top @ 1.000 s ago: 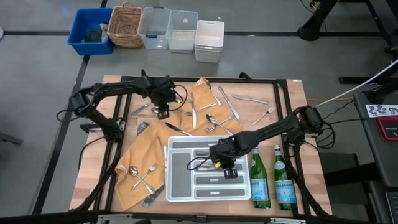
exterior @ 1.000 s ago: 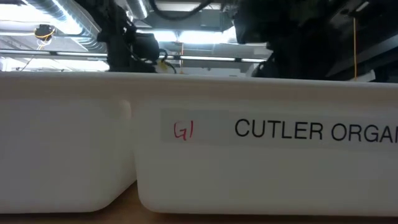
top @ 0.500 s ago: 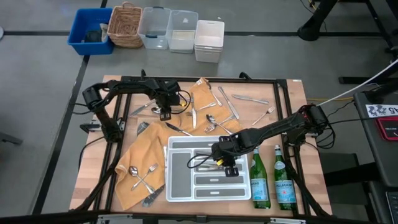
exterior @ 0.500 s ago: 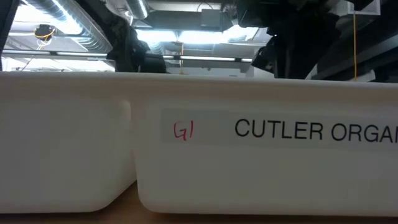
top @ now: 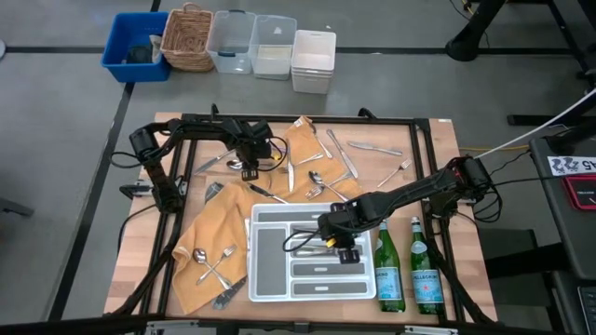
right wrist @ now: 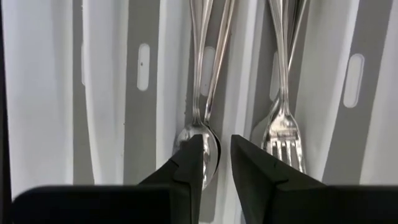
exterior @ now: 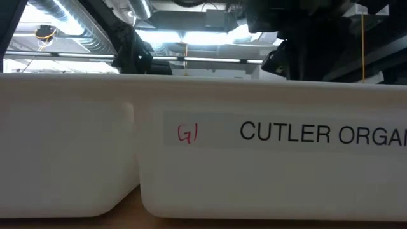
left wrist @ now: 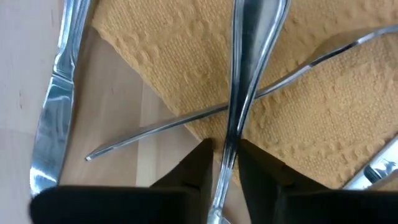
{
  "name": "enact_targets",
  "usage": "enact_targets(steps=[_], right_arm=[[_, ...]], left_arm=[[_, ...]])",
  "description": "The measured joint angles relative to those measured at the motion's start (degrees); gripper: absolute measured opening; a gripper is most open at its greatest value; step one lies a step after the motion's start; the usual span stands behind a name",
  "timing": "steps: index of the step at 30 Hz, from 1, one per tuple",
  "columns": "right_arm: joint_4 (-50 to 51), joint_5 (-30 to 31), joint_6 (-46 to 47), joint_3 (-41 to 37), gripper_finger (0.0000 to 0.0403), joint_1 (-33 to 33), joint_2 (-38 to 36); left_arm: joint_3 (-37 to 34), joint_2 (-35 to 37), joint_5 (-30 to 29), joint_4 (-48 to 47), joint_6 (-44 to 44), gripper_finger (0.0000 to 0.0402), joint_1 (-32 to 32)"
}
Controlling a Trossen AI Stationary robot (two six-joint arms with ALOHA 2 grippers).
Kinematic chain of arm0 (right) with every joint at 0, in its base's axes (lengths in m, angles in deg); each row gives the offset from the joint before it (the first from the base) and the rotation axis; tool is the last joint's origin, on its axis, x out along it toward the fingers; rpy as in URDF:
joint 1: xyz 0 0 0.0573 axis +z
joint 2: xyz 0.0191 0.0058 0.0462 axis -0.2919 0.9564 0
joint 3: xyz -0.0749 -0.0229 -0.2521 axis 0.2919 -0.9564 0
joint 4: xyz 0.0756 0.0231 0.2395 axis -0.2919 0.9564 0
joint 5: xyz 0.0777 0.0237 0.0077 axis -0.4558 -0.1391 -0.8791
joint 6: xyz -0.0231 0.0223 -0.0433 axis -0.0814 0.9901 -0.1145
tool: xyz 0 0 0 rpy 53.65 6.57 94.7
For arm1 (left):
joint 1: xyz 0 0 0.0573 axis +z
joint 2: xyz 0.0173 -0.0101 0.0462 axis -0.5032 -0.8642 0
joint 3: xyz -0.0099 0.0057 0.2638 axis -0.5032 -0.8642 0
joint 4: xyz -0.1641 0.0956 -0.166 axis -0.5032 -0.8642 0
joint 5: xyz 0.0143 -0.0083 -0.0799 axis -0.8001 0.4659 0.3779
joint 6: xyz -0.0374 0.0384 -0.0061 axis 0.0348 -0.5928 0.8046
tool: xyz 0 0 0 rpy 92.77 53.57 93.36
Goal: Sort silverware
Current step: Put the silver spoon into the white silverware tray
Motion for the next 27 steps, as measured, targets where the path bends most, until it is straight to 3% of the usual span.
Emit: enact_targets(steps=[5,10,15,20,27], right_arm=[[2.4,0.0,0.0,0.1,0.0082,0.0,0.0],[7.3,0.9,0.0,2.4,0.0082,0.0,0.1],[13.8,6.7,-2.4,6.5,0.0082,0.0,0.1],[16.5,13.6,-1.7,9.5,0.0082,-0.5,0.1],[16.1,19.2,13.2,10.5,0.0082,-4.4,0.1]], left_arm=[[0.0,0.0,-0.1,-0.6,2.8,0.0010,0.0],[0.0,1.2,0.0,-1.1,5.0,0.0017,0.0],[0.0,4.8,0.0,-4.1,11.0,0.0007,0.0],[0.0,10.2,0.4,-6.8,24.2,0.0010,0.0],[0.0,17.7,6.9,0.1,45.8,0.0010,-0.5]])
